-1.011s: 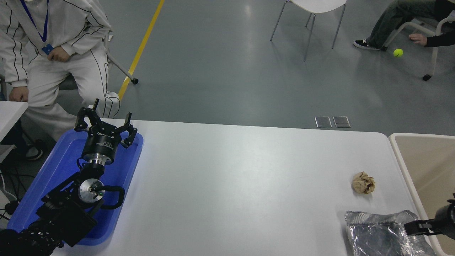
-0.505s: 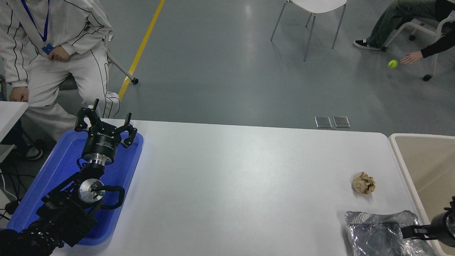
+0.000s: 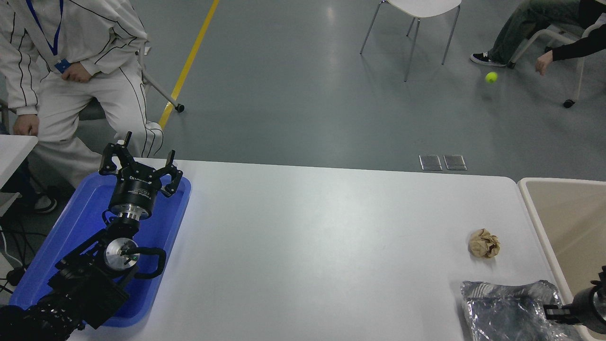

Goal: Pick up foil plate and place in dustbin

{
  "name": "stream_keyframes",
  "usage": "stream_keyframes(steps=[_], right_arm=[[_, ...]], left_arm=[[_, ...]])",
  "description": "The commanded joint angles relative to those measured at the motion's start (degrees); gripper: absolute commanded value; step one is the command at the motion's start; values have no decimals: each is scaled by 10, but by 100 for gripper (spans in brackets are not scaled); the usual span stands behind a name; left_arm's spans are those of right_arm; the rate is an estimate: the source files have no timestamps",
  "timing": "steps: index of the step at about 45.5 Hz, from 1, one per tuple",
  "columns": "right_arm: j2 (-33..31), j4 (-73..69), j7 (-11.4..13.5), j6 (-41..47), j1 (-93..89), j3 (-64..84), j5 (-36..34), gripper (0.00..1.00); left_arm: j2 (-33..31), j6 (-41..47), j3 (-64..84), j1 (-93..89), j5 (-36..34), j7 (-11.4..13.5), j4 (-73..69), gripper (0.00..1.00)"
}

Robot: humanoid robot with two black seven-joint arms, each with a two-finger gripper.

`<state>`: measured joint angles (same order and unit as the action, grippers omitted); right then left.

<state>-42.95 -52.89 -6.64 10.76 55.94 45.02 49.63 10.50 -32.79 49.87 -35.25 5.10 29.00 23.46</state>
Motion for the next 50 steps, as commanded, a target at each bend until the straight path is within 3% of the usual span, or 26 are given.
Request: stream_keyframes(steps=[1,19,30,50], right_arm=[[-2,-4,-1,1,2,-5,-20,0],[-107,-167,-6,14,86,2,-28,0],[-146,-249,-6,115,174,3,-28,0],[-147,-275,-6,307,339,47,-30,0]], left_arm=[[0,0,0,0,0,0,0,100],[0,0,1,0,0,0,0,100],[0,0,0,0,0,0,0,100],[0,0,0,0,0,0,0,100]])
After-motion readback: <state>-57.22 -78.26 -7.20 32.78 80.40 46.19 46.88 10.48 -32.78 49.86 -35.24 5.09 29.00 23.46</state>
